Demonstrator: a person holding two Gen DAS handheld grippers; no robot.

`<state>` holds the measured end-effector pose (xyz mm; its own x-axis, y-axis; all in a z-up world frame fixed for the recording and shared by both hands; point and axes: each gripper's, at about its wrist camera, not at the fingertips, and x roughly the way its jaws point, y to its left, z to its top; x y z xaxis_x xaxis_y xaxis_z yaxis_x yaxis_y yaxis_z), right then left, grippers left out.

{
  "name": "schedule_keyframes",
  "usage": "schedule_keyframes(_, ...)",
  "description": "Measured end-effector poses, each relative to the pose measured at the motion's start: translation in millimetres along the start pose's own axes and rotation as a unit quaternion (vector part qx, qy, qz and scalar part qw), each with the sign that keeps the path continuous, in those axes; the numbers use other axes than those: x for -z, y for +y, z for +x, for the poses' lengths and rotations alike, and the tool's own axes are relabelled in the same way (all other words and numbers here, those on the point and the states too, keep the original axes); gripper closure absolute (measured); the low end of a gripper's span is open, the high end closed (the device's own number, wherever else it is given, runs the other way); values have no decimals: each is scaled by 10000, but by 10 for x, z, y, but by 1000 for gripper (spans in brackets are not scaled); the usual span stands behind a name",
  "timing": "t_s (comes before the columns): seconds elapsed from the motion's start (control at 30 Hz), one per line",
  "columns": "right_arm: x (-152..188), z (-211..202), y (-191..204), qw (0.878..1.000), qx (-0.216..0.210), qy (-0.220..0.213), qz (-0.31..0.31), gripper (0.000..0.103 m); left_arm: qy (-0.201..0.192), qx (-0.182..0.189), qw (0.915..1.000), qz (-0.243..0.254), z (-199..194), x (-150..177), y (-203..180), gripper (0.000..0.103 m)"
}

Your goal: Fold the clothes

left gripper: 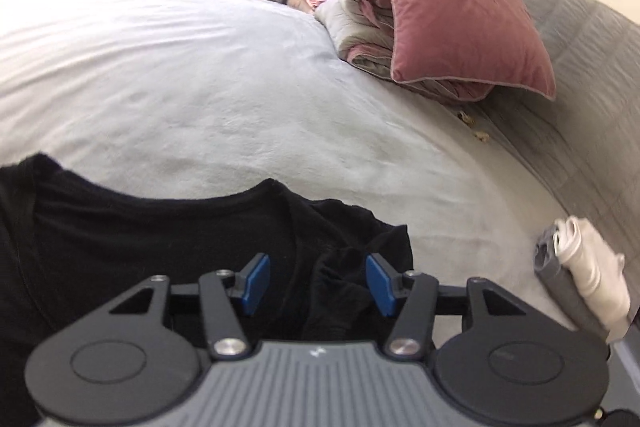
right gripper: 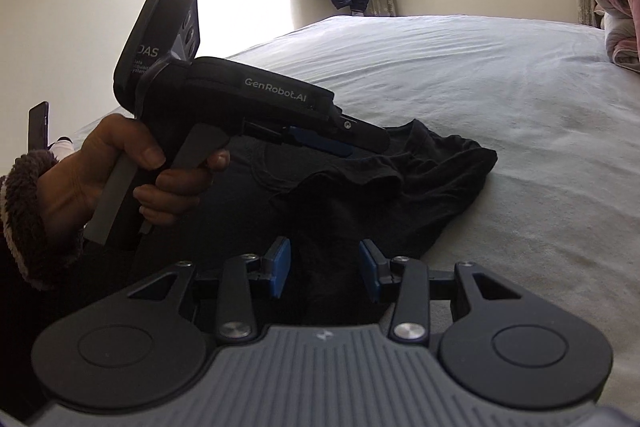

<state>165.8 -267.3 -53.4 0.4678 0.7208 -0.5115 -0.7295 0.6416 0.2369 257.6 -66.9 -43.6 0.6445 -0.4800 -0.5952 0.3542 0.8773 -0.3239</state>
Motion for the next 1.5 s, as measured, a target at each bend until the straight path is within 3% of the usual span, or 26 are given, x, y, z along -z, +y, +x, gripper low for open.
schedule_keyframes(0.13, 14, 50, 82, 9995, 5, 173, -272, 60, 222, -109, 9938, 1085, 52, 37, -252, 36)
schedule_keyframes(0.2, 42, 102, 134, 9978, 166, 391, -507, 62, 283, -471, 9871, 1504, 130, 110, -356, 36)
schedule_keyframes(0.27, 51, 106, 184, 9959, 325, 439, -720, 70, 269, -824, 9824, 1657, 203, 148, -391, 40)
schedule_keyframes(0.3, 55, 108, 209, 9947, 404, 460, -825, 72, 256, -920, 9822, 1619, 230, 150, -385, 45)
schedule_keyframes(0.37, 64, 113, 253, 9909, 634, 518, -1067, 91, 218, -1026, 9844, 1416, 262, 140, -352, 73)
schedule_keyframes(0.43, 69, 97, 270, 9882, 770, 555, -1206, 97, 104, -1042, 9903, 911, 220, 100, -271, 87)
schedule_keyframes(0.53, 61, -16, 229, 9866, 965, 524, -1208, 100, -134, -1043, 9944, 124, 95, 58, -124, 93)
schedule_keyframes(0.67, 57, -217, 148, 9856, 1188, 503, -1095, 100, -88, -1127, 9920, -569, -6, 54, 80, 93)
schedule_keyframes(0.8, 113, -234, 138, 9853, 1005, 839, -1098, 93, 143, -1273, 9888, -762, -7, 56, 198, 91)
schedule_keyframes(0.83, 129, -215, 145, 9846, 967, 942, -1110, 88, 138, -1286, 9884, -798, -20, 53, 216, 86)
schedule_keyframes(0.87, 132, -210, 152, 9840, 976, 946, -1149, 88, 114, -1284, 9879, -858, -35, 37, 229, 76)
schedule_keyframes(0.93, 115, -273, 145, 9865, 888, 850, -1085, 87, -30, -1132, 9897, -877, -61, -19, 212, 66)
schedule_keyframes(1.07, 66, -458, 67, 9937, 737, 342, -773, 86, 0, -504, 9982, -314, 58, -182, -27, 64)
schedule_keyframes(1.2, 50, -504, 1, 9962, 685, 109, -534, 86, 292, 38, 9987, 414, 336, -307, -355, 64)
schedule_keyframes(1.3, 33, -420, -9, 9952, 761, 214, -582, 75, 465, 98, 9952, 853, 535, -357, -563, 63)
schedule_keyframes(1.33, 37, -405, 1, 9952, 726, 229, -610, 67, 534, 92, 9941, 942, 605, -374, -609, 63)
schedule_keyframes(1.4, 41, -332, 27, 9953, 636, 276, -669, 65, 653, 35, 9918, 1094, 733, -400, -693, 64)
schedule_keyframes(1.43, 41, -271, 43, 9954, 584, 310, -699, 65, 696, -36, 9910, 1146, 787, -407, -725, 66)
schedule_keyframes(1.5, 84, -224, 62, 9939, 650, 478, -752, 66, 737, -117, 9906, 1149, 865, -408, -745, 92)
